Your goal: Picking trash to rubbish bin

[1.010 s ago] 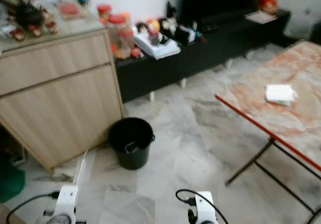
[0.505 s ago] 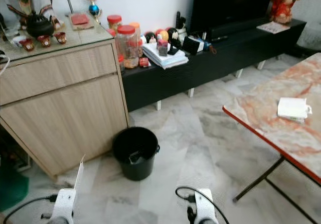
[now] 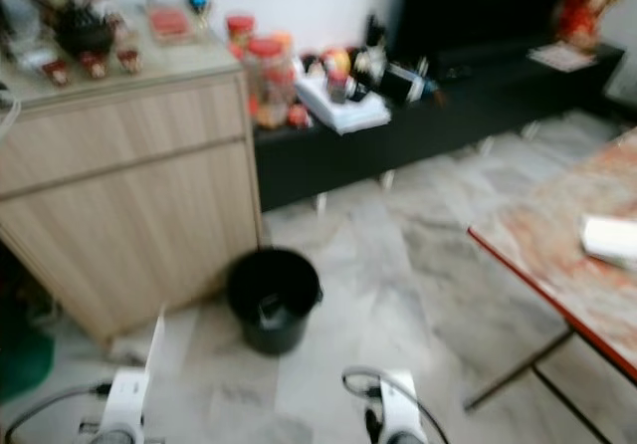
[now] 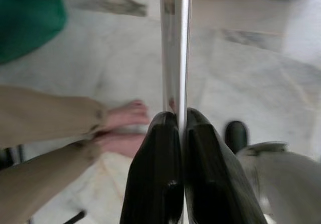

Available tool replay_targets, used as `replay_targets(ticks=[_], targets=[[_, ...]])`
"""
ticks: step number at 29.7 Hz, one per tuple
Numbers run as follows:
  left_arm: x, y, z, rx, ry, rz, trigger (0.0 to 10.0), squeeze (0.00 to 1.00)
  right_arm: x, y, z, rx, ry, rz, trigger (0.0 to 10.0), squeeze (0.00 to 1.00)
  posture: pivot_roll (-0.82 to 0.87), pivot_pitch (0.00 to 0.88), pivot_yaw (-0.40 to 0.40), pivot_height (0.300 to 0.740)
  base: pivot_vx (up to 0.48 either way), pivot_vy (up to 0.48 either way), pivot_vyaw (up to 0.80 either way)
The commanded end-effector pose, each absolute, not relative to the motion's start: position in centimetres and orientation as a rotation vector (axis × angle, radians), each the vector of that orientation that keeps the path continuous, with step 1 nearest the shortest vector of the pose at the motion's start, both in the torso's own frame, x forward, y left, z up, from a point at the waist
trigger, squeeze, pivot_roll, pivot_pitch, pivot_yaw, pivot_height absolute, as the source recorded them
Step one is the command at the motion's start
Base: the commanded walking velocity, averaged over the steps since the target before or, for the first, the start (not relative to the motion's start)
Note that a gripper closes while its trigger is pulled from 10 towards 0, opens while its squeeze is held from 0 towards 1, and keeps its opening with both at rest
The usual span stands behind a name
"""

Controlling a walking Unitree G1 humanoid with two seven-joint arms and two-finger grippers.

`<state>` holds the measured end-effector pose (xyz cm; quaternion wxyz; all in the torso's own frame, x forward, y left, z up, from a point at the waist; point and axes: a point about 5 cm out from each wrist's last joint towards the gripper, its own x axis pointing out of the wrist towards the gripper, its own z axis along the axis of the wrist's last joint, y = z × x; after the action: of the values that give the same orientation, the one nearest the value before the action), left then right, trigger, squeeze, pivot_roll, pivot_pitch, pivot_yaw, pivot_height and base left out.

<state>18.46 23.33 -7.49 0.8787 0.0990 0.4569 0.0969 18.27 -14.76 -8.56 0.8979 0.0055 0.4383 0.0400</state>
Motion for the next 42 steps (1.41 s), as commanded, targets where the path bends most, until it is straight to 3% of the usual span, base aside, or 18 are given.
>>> replay_targets(ticks=[1,42], targets=[[18.94,22.69,-7.41,0.214,0.945,0.182,10.0,0.00,18.23,-15.97,-8.54,0.010,0.908,0.042,10.0,0.00,-0.02,0.000,-0.027,0.740,0.292,0.000,0.00],[18.43,23.11,-7.56,0.227,0.957,0.186,10.0,0.00,18.28,-15.78,-8.45,0.069,0.881,0.012,10.0,0.00,-0.02,0.027,-0.013,0.740,0.293,0.000,0.00]])
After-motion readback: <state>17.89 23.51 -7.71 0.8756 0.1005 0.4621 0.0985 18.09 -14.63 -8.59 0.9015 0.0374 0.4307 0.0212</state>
